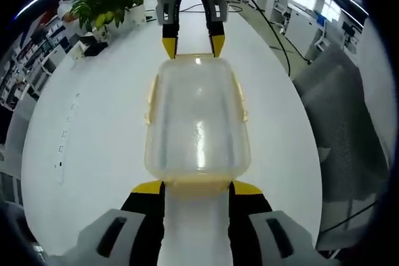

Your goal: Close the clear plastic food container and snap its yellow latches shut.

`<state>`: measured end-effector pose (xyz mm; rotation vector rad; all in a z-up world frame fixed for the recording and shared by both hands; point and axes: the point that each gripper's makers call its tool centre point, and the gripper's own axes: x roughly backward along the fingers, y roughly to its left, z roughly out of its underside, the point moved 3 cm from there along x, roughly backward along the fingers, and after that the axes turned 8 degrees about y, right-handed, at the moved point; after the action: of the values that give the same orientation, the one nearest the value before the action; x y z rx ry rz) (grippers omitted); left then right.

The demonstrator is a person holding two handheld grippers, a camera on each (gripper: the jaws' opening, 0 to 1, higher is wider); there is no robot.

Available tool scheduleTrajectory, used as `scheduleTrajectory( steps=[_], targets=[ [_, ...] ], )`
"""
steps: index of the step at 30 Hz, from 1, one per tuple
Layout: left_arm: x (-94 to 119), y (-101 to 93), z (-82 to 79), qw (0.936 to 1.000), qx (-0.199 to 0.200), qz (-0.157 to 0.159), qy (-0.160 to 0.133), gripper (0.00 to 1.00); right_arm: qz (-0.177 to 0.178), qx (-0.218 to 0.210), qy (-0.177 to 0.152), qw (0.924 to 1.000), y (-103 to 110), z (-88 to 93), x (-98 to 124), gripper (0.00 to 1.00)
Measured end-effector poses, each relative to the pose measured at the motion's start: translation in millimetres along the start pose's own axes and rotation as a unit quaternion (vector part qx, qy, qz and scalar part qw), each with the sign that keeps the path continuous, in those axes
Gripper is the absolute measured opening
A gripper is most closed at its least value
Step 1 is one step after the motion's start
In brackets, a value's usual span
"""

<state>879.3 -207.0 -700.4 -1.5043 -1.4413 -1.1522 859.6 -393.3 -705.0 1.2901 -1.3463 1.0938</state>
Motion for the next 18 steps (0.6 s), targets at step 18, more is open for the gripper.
scheduleTrajectory(
  steps=[18],
  targets=[
    [20, 4.8, 4.8, 0.9996, 0.024, -0.011, 0.008, 0.36, 0.020, -0.030, -0.016, 0.9992, 0, -6.1, 21, 0.38]
  ],
)
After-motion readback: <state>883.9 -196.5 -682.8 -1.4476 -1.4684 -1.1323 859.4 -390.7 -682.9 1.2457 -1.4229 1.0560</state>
